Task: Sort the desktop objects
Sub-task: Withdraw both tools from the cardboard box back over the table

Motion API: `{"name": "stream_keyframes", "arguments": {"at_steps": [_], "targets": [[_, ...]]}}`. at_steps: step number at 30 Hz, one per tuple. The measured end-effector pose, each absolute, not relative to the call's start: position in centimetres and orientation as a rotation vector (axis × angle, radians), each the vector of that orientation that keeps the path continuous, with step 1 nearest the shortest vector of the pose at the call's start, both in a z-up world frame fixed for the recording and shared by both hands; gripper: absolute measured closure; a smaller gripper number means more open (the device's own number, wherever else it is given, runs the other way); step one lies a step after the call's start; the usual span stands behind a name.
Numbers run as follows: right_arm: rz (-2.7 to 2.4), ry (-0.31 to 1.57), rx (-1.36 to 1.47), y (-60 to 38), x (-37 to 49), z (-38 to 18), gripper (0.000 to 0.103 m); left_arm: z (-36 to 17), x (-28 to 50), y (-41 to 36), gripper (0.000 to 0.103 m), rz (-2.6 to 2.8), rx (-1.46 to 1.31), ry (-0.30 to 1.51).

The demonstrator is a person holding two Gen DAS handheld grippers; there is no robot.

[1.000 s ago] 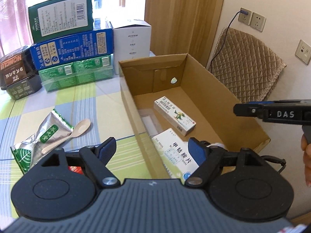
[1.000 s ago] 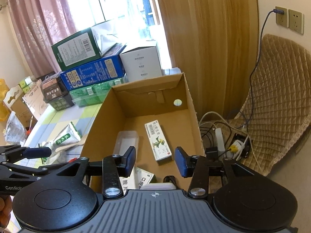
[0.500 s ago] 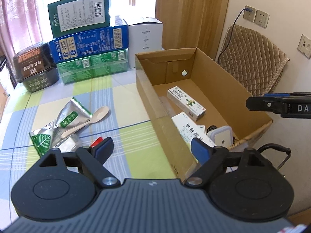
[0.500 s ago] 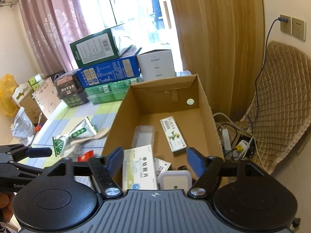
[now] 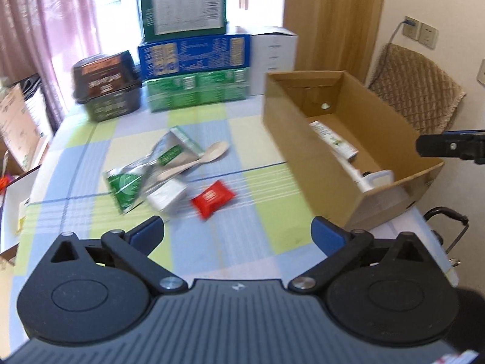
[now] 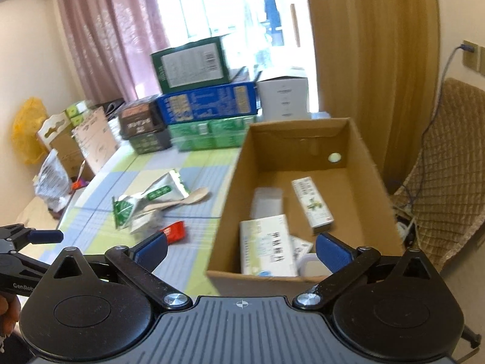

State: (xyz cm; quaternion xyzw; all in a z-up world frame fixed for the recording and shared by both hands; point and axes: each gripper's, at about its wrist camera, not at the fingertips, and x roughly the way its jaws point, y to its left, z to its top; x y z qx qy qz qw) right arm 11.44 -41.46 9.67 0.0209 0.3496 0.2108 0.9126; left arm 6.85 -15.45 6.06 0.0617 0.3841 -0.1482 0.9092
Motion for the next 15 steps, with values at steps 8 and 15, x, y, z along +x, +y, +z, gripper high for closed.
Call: {"name": "stream_keyframes", "arguments": {"at_steps": [8, 15], "targets": [[0.515, 0.718, 0.022, -36.9, 10.3, 9.2, 0.002, 4.4, 5.7, -8.9, 0.002, -0.216, 0.135, 0.816], [0.601, 0.677, -0.043, -32.7, 8.9, 9.1, 0.002, 3.5, 5.6, -5.2, 0.002, -0.175, 0.111, 0.826]]}}
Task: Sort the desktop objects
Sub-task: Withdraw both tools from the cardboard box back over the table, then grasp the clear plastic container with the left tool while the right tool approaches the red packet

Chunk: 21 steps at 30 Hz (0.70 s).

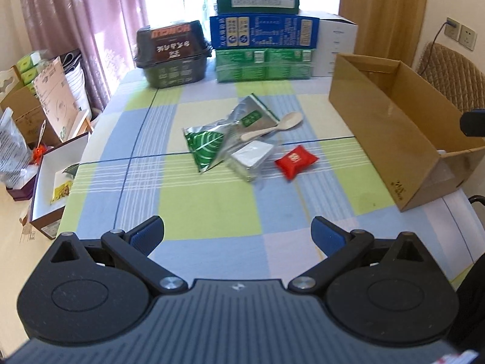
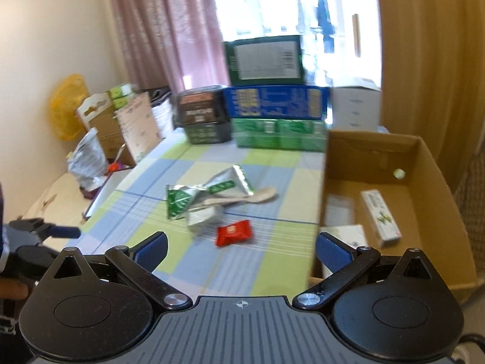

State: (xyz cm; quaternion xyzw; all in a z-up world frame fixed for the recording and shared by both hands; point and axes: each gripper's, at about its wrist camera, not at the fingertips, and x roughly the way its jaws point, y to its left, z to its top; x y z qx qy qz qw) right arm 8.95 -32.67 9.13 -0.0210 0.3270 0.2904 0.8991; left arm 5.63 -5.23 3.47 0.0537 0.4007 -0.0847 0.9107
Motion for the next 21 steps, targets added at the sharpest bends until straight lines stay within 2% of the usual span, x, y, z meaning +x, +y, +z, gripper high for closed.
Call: {"name": "stream_keyframes", "arguments": {"at_steps": [10, 21], "targets": [[0.676, 0.705, -0.114, -27.2, 8.8, 5.8, 0.002, 2.1, 6.5, -2.9, 0.002, -0.16, 0.093, 0.843], [0.675, 0.785, -0.162, -24.3, 12.5, 1.2, 0.002, -0.2, 9.2, -2.4, 0.002, -0.204, 0.106, 0.846]]}}
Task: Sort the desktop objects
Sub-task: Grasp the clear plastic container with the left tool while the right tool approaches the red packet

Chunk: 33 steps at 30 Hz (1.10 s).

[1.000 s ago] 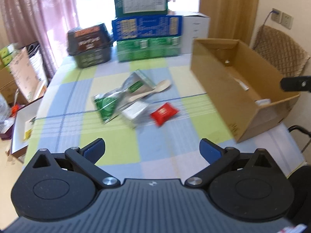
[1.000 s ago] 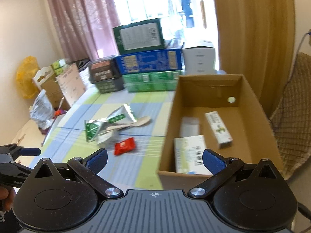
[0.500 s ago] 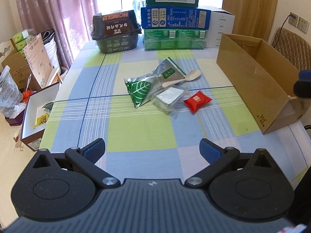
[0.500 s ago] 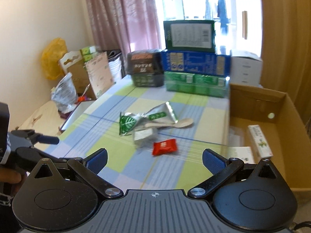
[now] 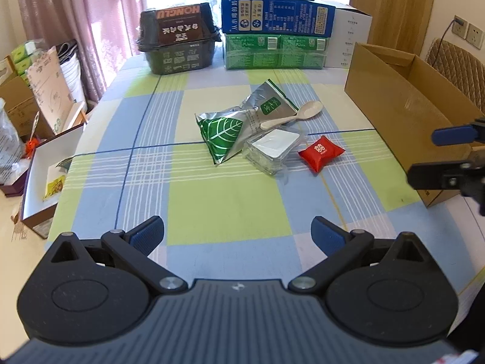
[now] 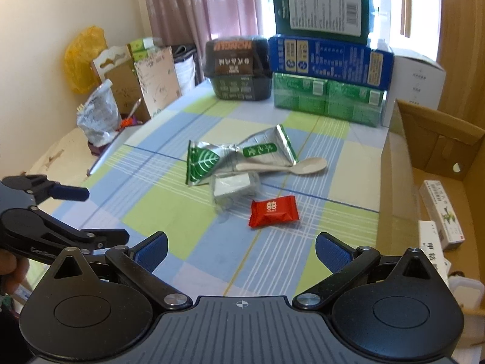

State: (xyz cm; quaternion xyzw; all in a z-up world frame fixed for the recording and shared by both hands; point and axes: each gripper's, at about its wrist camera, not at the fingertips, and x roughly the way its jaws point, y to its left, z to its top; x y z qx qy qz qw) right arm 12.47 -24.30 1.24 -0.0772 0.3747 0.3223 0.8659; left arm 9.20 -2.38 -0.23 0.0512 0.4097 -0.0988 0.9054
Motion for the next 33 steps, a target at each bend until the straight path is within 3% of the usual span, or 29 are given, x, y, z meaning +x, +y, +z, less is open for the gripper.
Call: {"name": "stream_keyframes", "arguments": {"at_steps": [11, 19, 22, 26, 33], "targets": [[0.63, 0.828, -0.177, -22.3, 18.0, -3.6, 0.003, -3.2, 14.3, -2.5, 0.002, -0.264, 0.155, 0.815], [0.624, 0.846, -0.208, -21.0, 20.9, -5.8, 0.016, -4.8, 18.1, -3.6, 0.003, -0.373, 0.215, 0.785], [0.627, 0.865, -0.206, -20.7, 21.9, -6.6, 0.02, -5.5, 19.1, -4.6, 0.006, -0.431, 0.268, 0.774], [0.628, 0.884, -0.2, -20.7, 22.9, -7.3, 0.026, -6.4, 20.3, -5.8, 0.022, -0.513, 0.321, 0.777], [0.642, 0.91, -0.196, -20.8, 23.7, -8.0, 0.029, -7.8, 21.8, -6.8, 0.023, -0.58, 0.401, 0.742]]}}
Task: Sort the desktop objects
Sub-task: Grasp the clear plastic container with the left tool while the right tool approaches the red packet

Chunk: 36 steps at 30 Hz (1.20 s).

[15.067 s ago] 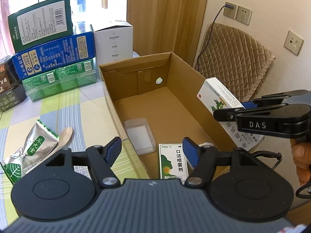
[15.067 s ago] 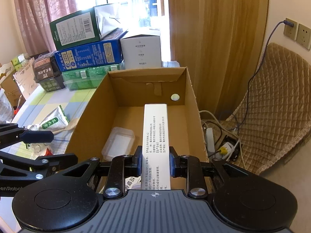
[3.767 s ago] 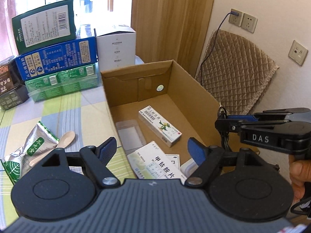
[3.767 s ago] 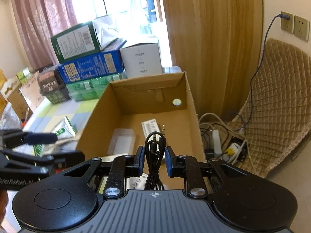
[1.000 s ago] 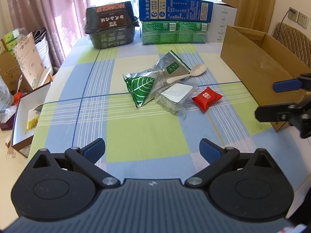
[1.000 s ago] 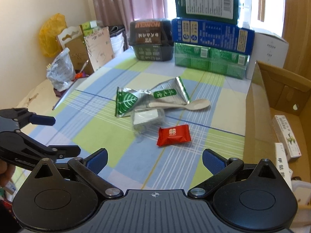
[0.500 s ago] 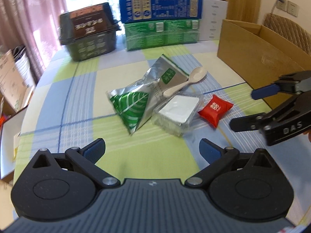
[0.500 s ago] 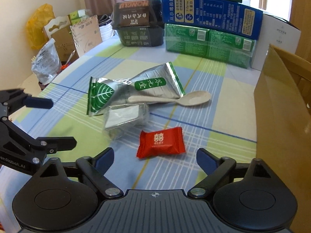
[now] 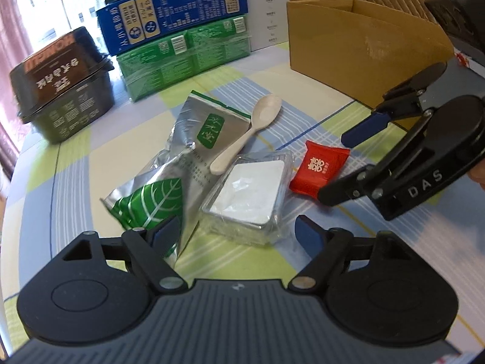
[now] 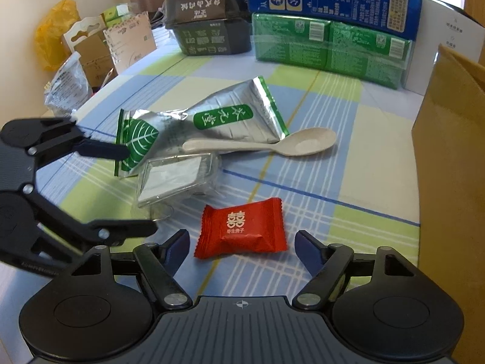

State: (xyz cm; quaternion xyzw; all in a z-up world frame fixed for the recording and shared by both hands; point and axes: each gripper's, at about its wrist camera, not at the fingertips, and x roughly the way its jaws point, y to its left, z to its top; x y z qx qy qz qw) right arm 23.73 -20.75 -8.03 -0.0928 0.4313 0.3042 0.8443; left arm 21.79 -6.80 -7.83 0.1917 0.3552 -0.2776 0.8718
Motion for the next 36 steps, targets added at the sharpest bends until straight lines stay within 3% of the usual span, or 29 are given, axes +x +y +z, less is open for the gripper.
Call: {"name": "stream_keyframes", "arguments": {"at_steps": [12, 19, 21, 29, 36], "targets": [[0.65, 0.905, -0.251, -20.2, 24.4, -8.9, 0.036, -9.2, 23.5, -7.8, 0.025, -0.668, 0.46, 0.709], [0.654, 0.903, -0.251, -20.1, 24.6, -8.8, 0.045, -9.2, 23.3, -8.0, 0.044, -0.672, 0.457, 0.723], [0.652, 0.908, -0.247, -20.1, 24.6, -8.8, 0.052, -9.1, 23.1, -8.0, 0.046, -0.664, 0.447, 0.739], [0.643, 0.954, -0.173, -21.2, 24.0, -8.3, 0.06, -8.5, 20.7, -7.6, 0.047, -0.567, 0.361, 0.812], [0.647, 1.019, -0.064, -23.0, 21.7, -7.2, 0.058, -7.8, 17.1, -6.9, 0.047, -0.472, 0.34, 0.863]]}}
